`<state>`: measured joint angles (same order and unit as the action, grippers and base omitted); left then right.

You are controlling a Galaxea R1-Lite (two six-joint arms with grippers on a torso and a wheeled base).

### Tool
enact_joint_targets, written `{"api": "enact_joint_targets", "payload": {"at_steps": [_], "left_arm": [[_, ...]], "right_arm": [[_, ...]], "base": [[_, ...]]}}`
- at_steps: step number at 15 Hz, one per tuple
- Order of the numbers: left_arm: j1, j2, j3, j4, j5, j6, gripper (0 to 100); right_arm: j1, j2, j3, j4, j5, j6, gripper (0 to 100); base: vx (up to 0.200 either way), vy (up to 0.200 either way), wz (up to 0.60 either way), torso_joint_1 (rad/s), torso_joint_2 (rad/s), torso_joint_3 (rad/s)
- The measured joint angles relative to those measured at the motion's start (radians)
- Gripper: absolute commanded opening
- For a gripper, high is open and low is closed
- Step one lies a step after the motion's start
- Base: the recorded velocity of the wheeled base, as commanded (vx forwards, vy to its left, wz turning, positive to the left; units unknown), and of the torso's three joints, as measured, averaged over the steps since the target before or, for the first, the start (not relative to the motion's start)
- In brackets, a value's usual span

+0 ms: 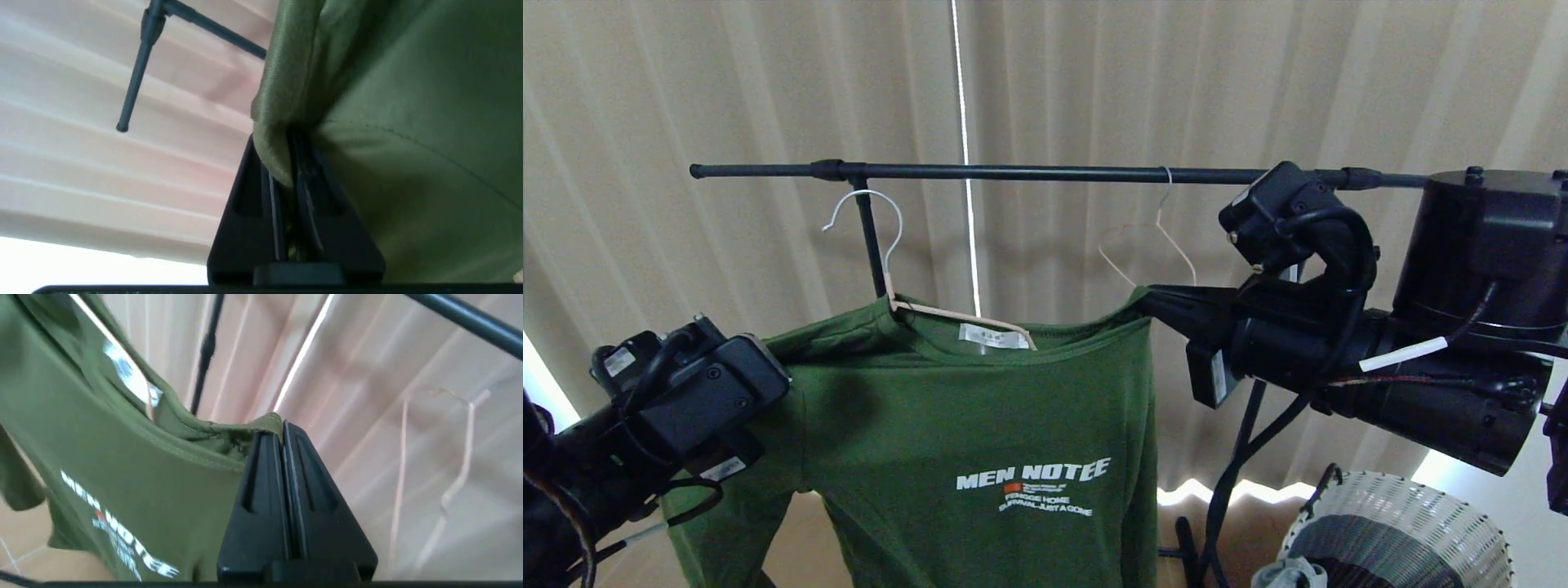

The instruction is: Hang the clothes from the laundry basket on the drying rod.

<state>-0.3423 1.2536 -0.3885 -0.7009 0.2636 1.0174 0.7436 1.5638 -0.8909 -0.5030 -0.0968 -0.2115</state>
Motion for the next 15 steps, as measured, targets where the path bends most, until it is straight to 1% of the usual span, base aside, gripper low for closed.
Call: {"api": "enact_joint_targets", "payload": {"at_steps": [2,3,5,6,8,10,15], "left_arm": [[0.003,0.0,-0.016,-0.018,0.004,-0.031,0],[0.003,0.0,-0.02,-0.05,0.005,-0.073,0],[0.003,-0.002,-0.019,-0.07,0.006,-0.087,0],[0.003,-0.003,-0.016,-0.068,0.005,-0.087,0],[0.002,-0.003,-0.018,-0.068,0.005,-0.087,0],[-0.003,-0.003,-0.02,-0.069,0.004,-0.087,0],[-0.034,-0.003,-0.025,-0.069,0.003,-0.083,0]], "right_arm": [[0.01,-0.014,0.031,0.003,-0.001,-0.001,100],[0.025,-0.018,0.051,-0.001,-0.001,-0.002,100],[0.058,-0.023,0.066,-0.006,0.001,-0.014,100],[0.072,-0.024,0.063,-0.005,0.003,-0.029,100],[0.087,-0.02,0.048,-0.007,0.006,-0.1,100],[0.092,-0.005,0.019,-0.009,0.006,-0.137,100],[0.107,0.103,-0.117,0.001,-0.004,-0.174,100]], "base": [[0.0,0.0,0.0,0.0,0.0,0.0],[0.0,0.0,0.0,0.0,0.0,0.0],[0.0,0.0,0.0,0.0,0.0,0.0],[0.0,0.0,0.0,0.0,0.0,0.0],[0.0,0.0,0.0,0.0,0.0,0.0],[0.0,0.0,0.0,0.0,0.0,0.0],[0.0,0.0,0.0,0.0,0.0,0.0]]}}
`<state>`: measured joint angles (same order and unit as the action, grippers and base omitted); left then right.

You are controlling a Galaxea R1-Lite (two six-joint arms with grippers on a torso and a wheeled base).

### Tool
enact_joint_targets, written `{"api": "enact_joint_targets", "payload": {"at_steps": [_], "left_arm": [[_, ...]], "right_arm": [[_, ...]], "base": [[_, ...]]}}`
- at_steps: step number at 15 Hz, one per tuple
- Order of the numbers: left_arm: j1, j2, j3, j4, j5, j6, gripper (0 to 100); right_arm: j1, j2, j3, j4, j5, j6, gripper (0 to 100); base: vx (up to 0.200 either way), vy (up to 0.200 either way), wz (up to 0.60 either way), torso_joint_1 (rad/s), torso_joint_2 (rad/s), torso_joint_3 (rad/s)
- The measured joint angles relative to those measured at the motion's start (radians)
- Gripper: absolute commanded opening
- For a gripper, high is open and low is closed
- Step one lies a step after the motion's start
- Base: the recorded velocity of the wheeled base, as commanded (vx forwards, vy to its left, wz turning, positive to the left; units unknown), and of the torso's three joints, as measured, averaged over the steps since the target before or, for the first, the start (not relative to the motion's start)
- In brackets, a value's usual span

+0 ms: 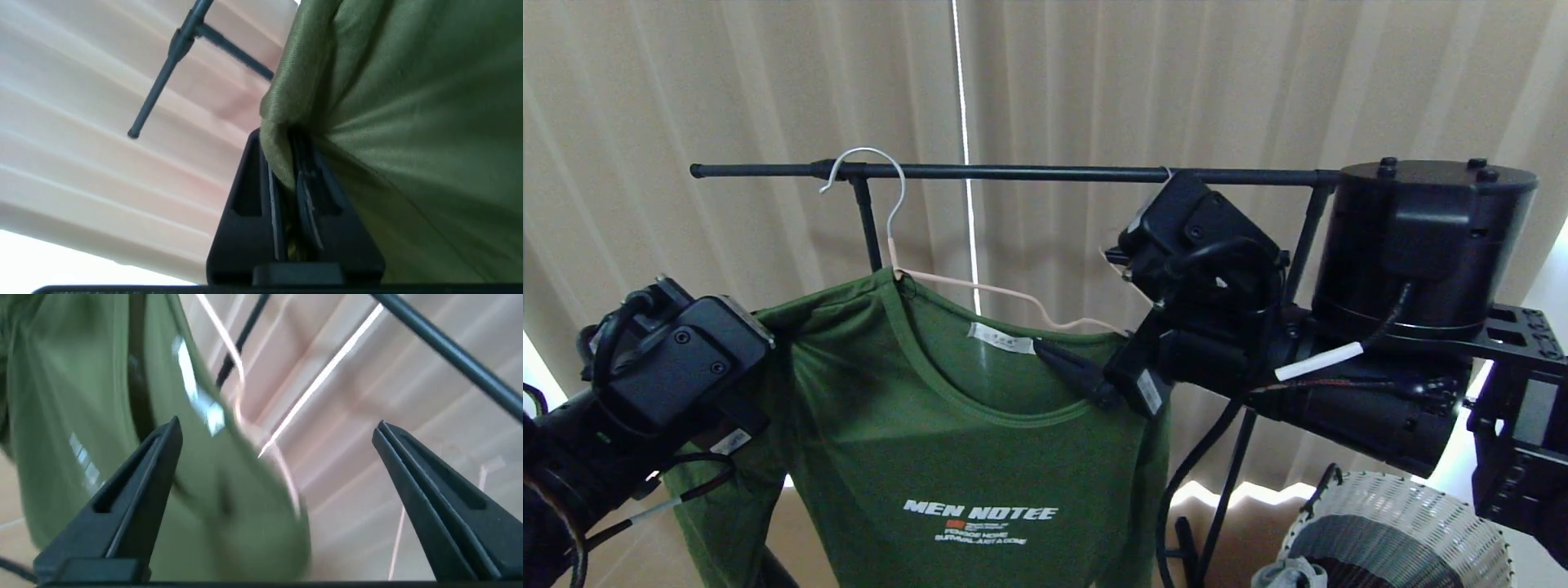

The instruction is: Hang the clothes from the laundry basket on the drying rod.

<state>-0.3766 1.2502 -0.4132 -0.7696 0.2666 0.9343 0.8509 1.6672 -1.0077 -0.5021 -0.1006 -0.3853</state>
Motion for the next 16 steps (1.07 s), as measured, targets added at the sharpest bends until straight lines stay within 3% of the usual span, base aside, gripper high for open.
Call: {"api": "enact_joint_targets", "payload": {"at_steps": [8,16], "left_arm": [[-0.039,0.023,-0.027,0.0,-0.001,0.037,0],[-0.037,0.037,-0.03,-0.001,-0.001,0.045,0]], "right_arm": [[0.004,0.142,-0.204,0.112,-0.047,-0.029,100],[0.019,0.173,-0.224,0.117,-0.062,-0.032,100]], "base": [[0.0,0.0,0.0,0.0,0.0,0.0],[0.0,0.0,0.0,0.0,0.0,0.0]]}}
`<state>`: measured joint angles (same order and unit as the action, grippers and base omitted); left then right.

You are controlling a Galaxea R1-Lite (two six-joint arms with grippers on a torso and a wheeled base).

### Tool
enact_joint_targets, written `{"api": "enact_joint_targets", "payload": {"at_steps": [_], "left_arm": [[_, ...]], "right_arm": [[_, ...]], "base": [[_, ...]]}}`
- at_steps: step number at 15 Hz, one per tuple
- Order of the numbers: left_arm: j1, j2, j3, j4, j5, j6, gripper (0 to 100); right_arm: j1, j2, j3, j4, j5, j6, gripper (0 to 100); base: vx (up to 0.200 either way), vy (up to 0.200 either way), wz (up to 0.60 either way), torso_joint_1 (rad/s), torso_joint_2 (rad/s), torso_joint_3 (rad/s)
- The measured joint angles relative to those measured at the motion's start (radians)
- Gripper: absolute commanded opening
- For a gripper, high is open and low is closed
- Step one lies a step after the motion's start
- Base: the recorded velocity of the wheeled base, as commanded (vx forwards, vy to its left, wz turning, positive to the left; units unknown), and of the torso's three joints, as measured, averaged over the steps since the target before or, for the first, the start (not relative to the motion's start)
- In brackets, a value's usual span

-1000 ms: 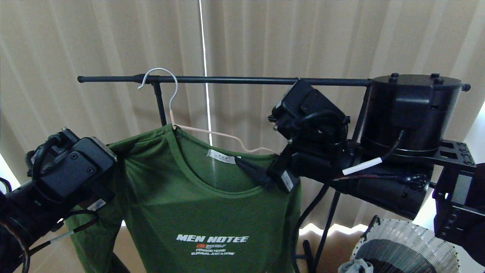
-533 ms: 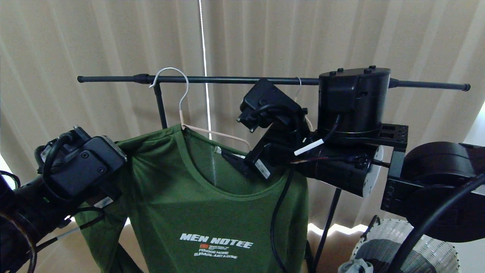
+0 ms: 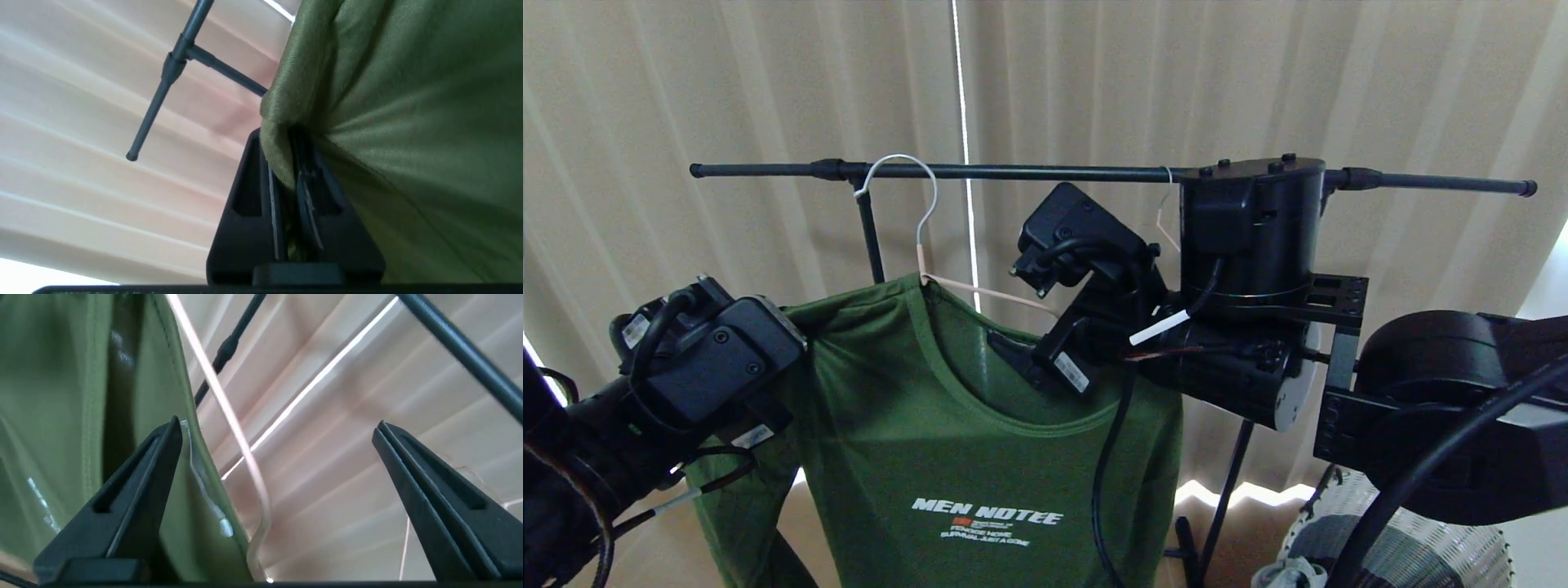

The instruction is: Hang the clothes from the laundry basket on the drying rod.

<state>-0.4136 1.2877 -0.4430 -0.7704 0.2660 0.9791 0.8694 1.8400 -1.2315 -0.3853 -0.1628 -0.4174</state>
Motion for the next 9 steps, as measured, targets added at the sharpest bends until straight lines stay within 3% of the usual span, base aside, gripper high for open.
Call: {"api": "enact_joint_targets", "payload": {"at_steps": [9], "left_arm": [[0.008,-0.001,0.007,0.0,0.004,-0.001,0]], "right_arm": [[-0.024,-0.046,0.029,-0.001,-0.01,0.0,100]], "base": [[0.0,0.0,0.0,0.0,0.0,0.0]]}}
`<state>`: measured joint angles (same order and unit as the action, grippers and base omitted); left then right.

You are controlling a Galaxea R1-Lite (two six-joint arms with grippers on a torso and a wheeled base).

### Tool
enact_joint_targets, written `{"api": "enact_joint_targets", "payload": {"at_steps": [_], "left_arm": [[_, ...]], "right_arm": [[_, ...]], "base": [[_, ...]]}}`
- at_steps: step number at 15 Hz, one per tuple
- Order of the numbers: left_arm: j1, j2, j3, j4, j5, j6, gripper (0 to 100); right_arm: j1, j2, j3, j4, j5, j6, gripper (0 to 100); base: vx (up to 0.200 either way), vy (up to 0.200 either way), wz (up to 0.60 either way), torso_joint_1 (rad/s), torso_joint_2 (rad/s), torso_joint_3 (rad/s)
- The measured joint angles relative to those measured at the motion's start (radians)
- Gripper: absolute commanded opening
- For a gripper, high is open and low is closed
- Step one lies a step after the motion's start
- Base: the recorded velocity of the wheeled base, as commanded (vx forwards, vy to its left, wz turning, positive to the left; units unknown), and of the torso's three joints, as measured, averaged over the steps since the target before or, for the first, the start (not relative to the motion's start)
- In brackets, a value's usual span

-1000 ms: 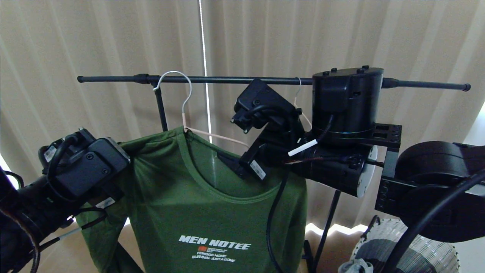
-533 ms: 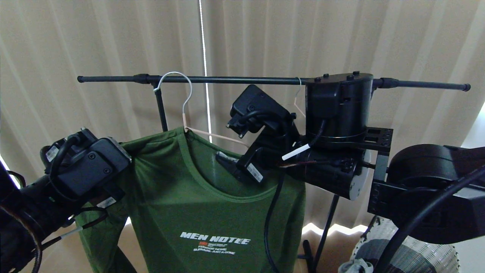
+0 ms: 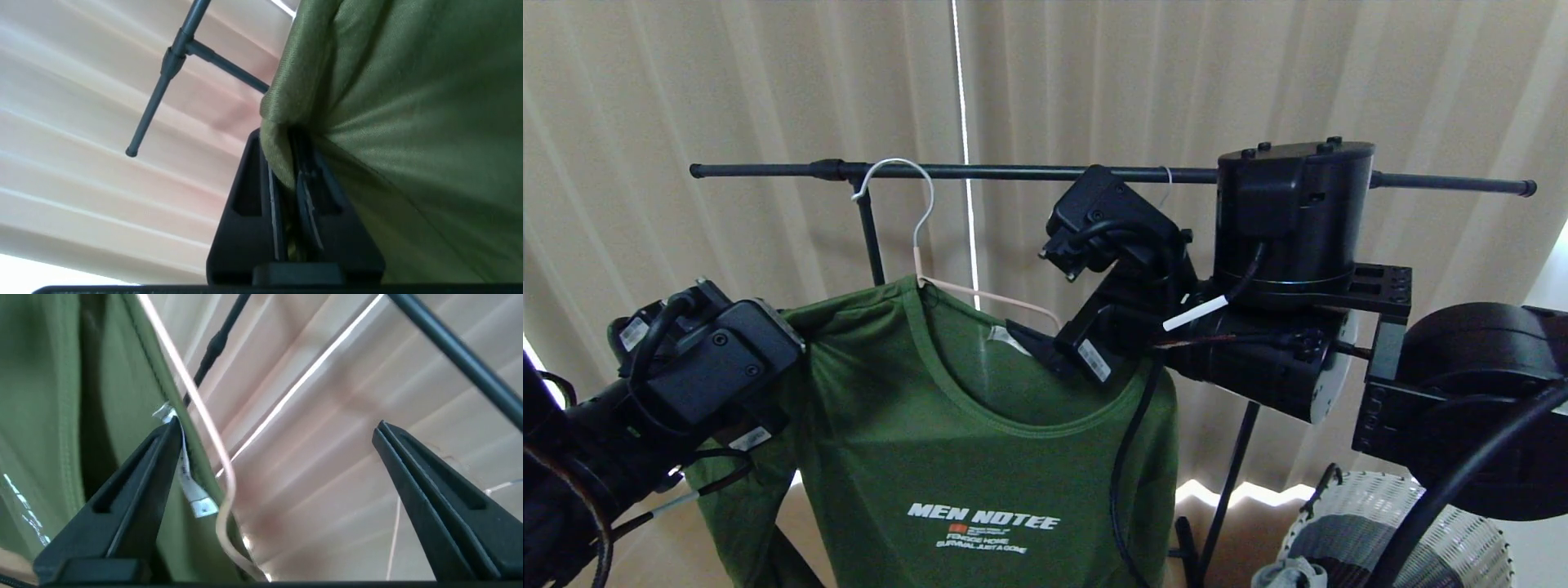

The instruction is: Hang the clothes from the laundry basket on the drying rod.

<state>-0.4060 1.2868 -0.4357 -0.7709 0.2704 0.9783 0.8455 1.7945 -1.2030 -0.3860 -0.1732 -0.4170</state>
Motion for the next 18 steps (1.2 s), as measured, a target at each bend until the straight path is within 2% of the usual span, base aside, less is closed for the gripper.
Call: {"api": "enact_joint_targets", "payload": {"at_steps": [7,8,18], "left_arm": [[0.0,-0.001,-0.006,0.0,-0.001,0.002,0],[0.0,-0.001,-0.006,0.0,-0.001,0.003,0],[-0.002,0.001,-0.006,0.0,-0.003,0.003,0]], "right_arm": [[-0.009,0.019,-0.008,0.0,-0.017,-0.001,100],[-0.009,0.032,-0.019,0.001,-0.017,-0.001,0],[0.009,0.079,-0.053,0.013,-0.016,-0.002,0]], "base": [[0.0,0.0,0.0,0.0,0.0,0.0],[0.0,0.0,0.0,0.0,0.0,0.0],[0.0,0.0,0.0,0.0,0.0,0.0]]}}
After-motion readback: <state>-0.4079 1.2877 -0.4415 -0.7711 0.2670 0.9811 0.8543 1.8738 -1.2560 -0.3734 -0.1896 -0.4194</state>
